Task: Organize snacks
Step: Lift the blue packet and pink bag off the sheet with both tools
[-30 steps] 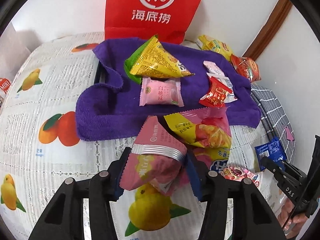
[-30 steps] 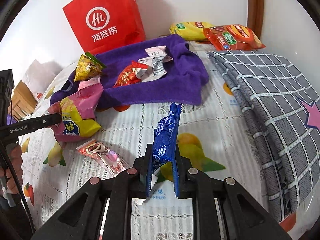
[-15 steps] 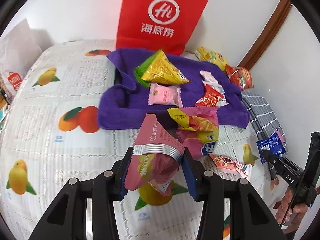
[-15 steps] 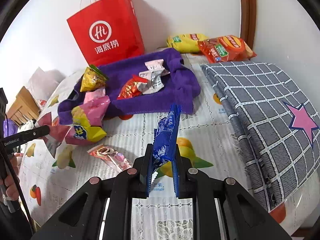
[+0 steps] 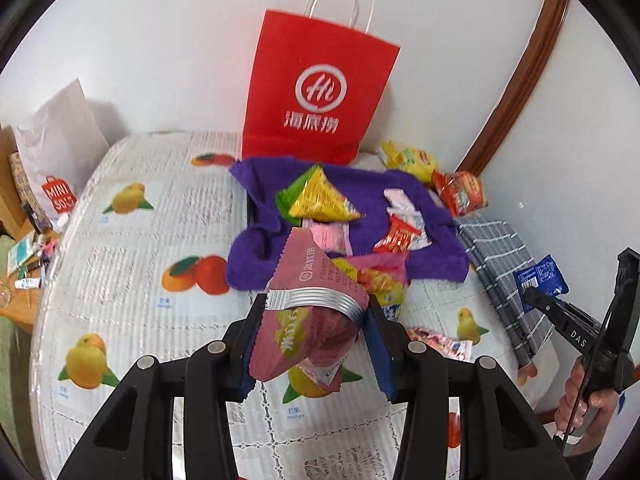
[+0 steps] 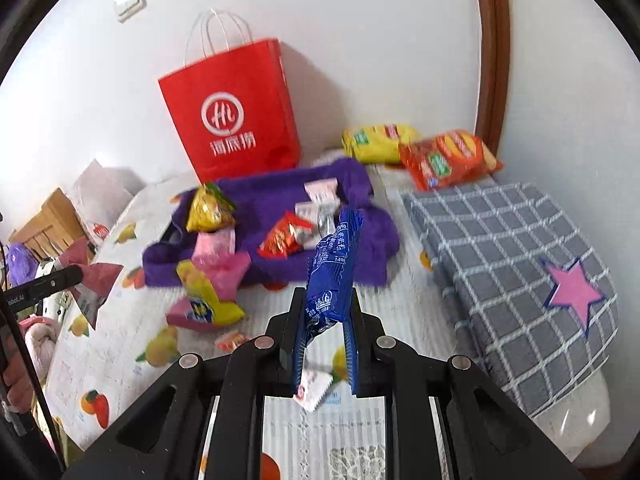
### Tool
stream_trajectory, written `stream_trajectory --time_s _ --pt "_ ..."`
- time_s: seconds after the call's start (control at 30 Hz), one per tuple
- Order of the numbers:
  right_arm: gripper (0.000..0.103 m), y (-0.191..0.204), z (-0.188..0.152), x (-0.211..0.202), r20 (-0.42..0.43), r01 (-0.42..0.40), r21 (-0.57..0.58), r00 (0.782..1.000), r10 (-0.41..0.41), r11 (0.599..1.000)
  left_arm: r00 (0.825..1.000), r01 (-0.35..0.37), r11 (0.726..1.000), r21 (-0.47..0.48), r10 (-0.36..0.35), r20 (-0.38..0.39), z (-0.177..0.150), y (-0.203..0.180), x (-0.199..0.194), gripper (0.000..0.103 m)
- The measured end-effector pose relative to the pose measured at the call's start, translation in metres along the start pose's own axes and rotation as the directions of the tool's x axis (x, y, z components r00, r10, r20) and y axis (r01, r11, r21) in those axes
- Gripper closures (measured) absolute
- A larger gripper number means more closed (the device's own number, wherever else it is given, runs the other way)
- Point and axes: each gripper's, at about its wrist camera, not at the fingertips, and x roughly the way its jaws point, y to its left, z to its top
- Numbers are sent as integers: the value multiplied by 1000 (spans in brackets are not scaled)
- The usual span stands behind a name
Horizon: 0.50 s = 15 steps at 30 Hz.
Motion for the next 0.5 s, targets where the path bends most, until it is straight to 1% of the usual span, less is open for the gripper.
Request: stream_trajectory --time_s 0.2,0.37,0.43,0.5 --pt "86 13 27 -5 38 -1 -50 999 2 999 999 -9 1000 6 9 38 16 1 -13 60" --pt "86 16 46 -1 55 -13 -55 998 16 998 999 -5 1000 7 4 51 32 -2 -12 60" --pt "86 16 54 3 51 -35 -45 998 38 998 999 -6 1000 13 6 54 39 -4 -9 60" --pt "86 15 61 11 31 -82 -27 996 83 996 999 -5 1000 16 4 53 45 -7 -5 60"
